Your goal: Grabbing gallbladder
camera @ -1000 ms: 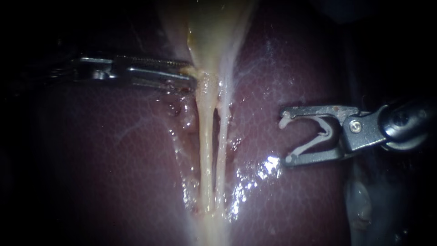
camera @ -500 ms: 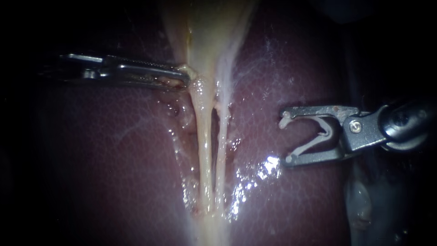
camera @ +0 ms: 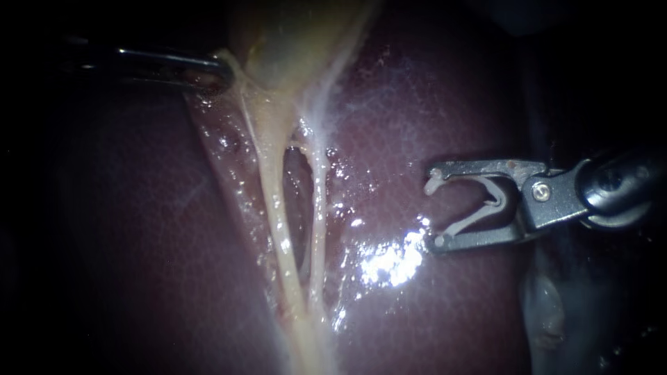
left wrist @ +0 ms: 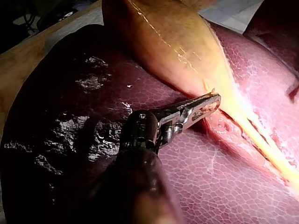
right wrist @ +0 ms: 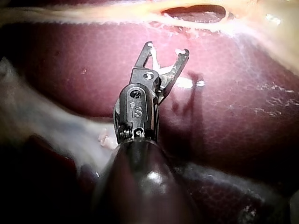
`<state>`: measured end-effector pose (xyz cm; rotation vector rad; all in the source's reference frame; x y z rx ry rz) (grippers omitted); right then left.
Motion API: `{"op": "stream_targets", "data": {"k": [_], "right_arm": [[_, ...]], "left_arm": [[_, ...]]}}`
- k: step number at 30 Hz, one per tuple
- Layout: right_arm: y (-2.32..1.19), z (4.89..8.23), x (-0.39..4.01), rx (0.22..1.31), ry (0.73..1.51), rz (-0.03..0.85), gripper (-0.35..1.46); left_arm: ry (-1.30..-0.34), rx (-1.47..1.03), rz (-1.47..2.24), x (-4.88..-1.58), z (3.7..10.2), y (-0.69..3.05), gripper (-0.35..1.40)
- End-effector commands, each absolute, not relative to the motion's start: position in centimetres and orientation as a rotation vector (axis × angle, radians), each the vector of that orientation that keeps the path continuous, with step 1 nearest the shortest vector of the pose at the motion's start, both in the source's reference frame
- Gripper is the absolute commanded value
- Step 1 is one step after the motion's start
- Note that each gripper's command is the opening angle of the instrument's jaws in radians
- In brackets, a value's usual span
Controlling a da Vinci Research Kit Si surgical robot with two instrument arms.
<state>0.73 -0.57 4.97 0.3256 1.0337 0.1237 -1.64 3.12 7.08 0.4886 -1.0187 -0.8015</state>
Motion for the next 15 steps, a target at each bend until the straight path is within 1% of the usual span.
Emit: {"op": "stream_targets", "data": {"k": [1,15], "right_arm": [[-0.57,4.97,0.73,0.326,1.034,0.124,0.5],[-0.57,4.97,0.74,0.325,1.033,0.124,0.5]], "left_arm": [[-1.019,0.486,-0.803,-1.64,7.07,3.11,-0.35],[-1.019,0.485,-0.804,-1.65,7.08,3.11,-0.35]]}}
